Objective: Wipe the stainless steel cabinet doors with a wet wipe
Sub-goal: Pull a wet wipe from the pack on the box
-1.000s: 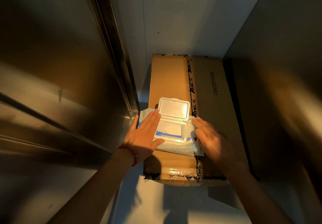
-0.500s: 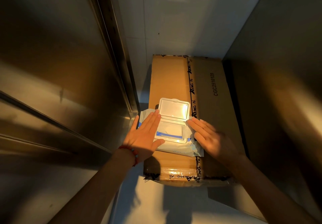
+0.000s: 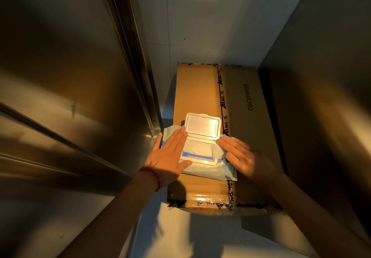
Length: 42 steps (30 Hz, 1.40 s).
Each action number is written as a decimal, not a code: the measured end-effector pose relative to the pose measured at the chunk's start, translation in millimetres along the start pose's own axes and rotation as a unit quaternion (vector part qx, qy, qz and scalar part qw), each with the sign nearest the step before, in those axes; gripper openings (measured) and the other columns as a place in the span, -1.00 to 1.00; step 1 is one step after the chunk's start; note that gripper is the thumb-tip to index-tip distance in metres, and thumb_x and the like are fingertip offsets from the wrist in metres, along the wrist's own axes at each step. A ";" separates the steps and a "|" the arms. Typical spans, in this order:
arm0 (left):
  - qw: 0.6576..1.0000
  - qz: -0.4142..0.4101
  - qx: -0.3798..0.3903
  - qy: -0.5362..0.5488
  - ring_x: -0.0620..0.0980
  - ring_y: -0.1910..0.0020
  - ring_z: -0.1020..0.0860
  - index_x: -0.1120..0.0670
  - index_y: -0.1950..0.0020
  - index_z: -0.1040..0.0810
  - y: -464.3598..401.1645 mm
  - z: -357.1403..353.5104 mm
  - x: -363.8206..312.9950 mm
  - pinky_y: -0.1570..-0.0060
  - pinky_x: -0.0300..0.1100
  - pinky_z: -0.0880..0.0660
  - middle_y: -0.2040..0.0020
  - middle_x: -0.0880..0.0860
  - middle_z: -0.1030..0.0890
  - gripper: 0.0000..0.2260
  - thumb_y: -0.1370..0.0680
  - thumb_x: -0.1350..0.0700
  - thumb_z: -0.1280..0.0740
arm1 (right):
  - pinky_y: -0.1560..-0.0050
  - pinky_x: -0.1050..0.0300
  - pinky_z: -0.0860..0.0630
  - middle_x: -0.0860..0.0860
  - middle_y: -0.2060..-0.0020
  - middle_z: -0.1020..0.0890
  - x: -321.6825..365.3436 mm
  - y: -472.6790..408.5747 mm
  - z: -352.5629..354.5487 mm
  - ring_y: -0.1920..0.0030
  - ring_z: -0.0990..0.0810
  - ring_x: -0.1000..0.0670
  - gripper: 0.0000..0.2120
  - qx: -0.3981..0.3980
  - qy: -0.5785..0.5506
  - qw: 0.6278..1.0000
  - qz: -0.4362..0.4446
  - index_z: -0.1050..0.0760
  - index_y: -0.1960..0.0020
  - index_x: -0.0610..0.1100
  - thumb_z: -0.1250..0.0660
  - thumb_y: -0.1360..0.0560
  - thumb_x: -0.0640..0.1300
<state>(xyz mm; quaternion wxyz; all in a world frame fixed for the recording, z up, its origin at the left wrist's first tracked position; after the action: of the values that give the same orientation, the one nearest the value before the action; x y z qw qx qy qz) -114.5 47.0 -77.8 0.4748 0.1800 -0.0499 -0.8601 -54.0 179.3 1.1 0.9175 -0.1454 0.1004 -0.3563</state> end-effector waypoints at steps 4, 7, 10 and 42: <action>1.000 -0.001 0.001 0.000 -0.12 -0.46 0.29 -0.02 -0.37 0.47 -0.4 0.3 -0.2 -0.34 -0.04 0.43 -0.38 -0.11 0.42 -0.33 -0.59 -0.21 0.01 | -0.01 -0.13 -0.59 -0.28 -0.05 -0.62 1.0 -1.1 0.9 -0.09 -0.61 -0.21 -0.70 -0.001 0.001 1.000 0.009 -0.65 0.17 -0.34 -0.62 -0.19 -0.21; 1.000 -0.002 0.000 -0.002 -0.14 -0.45 0.30 -0.02 -0.37 0.47 0.8 1.8 -1.1 -0.33 -0.05 0.45 -0.38 -0.11 0.42 -0.33 -0.59 -0.21 0.01 | -0.01 -0.14 -0.58 -0.29 -0.06 -0.61 1.6 -0.1 0.2 -0.09 -0.60 -0.22 -0.56 -0.005 -0.011 1.000 0.010 -0.51 0.04 -0.33 -0.61 -0.20 -0.22; 1.000 0.000 0.004 -0.012 -0.14 -0.45 0.31 0.00 -0.38 0.47 0.9 2.4 -1.7 -0.33 -0.04 0.45 -0.38 -0.10 0.42 -0.33 -0.59 -0.22 0.02 | 0.01 -0.14 -0.59 -0.28 -0.07 -0.61 1.2 0.0 -0.3 -0.10 -0.60 -0.22 -0.63 -0.005 -0.010 1.000 0.006 -0.57 0.09 -0.34 -0.61 -0.20 -0.23; 0.999 0.017 0.035 0.003 -0.07 -0.49 0.24 0.05 -0.48 0.38 2.3 0.9 -2.6 -0.40 0.00 0.35 -0.52 -0.02 0.30 -0.32 -0.60 -0.19 0.00 | -0.13 -0.20 -0.49 -0.26 -0.13 -0.59 8.3 12.4 22.5 -0.17 -0.55 -0.22 -0.73 -0.028 0.073 0.992 -0.102 -0.64 0.12 -0.32 -0.23 -0.52 -0.18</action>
<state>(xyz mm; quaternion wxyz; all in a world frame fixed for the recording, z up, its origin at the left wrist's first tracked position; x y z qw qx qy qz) -111.8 47.9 -75.6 0.4829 0.1984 -0.0818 -0.8490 -33.7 186.8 17.4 0.8621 -0.1545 0.1615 -0.4547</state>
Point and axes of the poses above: each hand's wrist, its own y-axis away from the middle knuckle, its own z-axis out of the back of the hand, x = y × z, the point moved 10 cm from there along -y, towards the middle knuckle
